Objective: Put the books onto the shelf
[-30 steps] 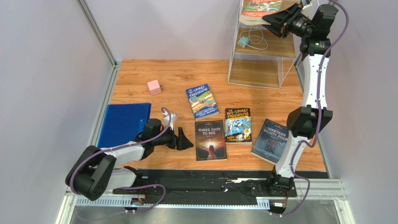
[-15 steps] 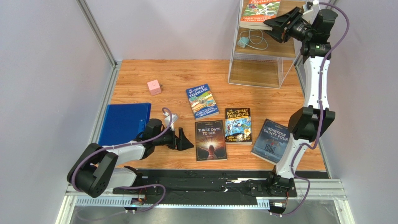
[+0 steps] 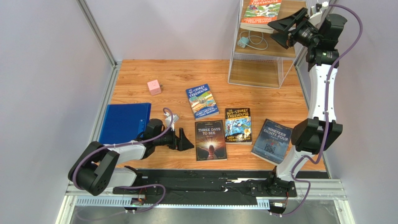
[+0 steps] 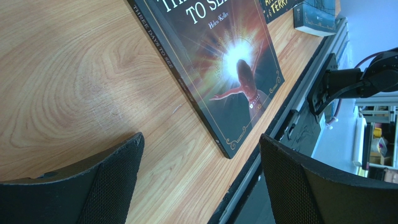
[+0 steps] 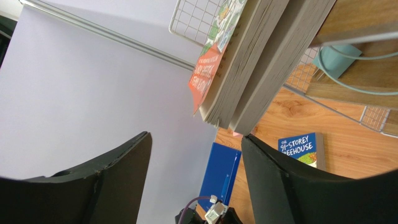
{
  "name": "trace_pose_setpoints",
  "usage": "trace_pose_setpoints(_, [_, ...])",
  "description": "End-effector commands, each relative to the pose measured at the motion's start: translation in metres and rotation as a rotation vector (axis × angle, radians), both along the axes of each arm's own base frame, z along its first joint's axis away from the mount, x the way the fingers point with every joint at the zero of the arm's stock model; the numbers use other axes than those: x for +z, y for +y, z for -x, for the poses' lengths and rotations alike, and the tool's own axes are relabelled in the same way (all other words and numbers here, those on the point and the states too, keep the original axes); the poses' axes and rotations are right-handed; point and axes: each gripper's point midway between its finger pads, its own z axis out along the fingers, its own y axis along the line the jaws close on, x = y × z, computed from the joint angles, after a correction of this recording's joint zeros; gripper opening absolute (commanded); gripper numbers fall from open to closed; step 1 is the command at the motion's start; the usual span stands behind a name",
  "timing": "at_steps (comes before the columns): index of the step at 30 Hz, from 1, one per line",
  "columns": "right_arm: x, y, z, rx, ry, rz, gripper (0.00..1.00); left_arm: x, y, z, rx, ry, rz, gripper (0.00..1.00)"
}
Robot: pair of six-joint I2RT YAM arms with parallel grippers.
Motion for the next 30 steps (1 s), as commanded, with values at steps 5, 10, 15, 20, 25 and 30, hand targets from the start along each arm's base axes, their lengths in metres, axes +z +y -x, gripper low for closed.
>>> trace_pose_setpoints(5, [-0.003,0.008,0.027,-0.015,-0.055,0.090,0.76,0.014,-0.011,-0.008,-0.041,-0.060,0.038,0.96])
trace_pose_setpoints(10, [-0.017,0.026,0.036,0.000,-0.063,0.136,0.60,0.015,-0.012,-0.008,-0.044,-0.061,0.040,0.96])
trace_pose_setpoints(15, [-0.019,0.041,0.025,-0.017,-0.054,0.164,0.00,0.013,-0.012,-0.008,-0.044,-0.054,0.036,0.95])
trace_pose_setpoints(20, [-0.017,0.045,0.006,-0.031,-0.033,0.176,0.00,0.013,-0.012,-0.007,-0.042,-0.053,0.038,0.95])
trace_pose_setpoints(25, [-0.023,0.037,-0.015,-0.085,-0.011,0.180,0.00,0.012,-0.012,-0.007,-0.043,-0.050,0.038,0.95])
trace_pose_setpoints(30, [-0.018,0.020,-0.031,-0.156,-0.001,0.191,0.00,0.011,-0.011,-0.006,-0.041,-0.051,0.038,0.95])
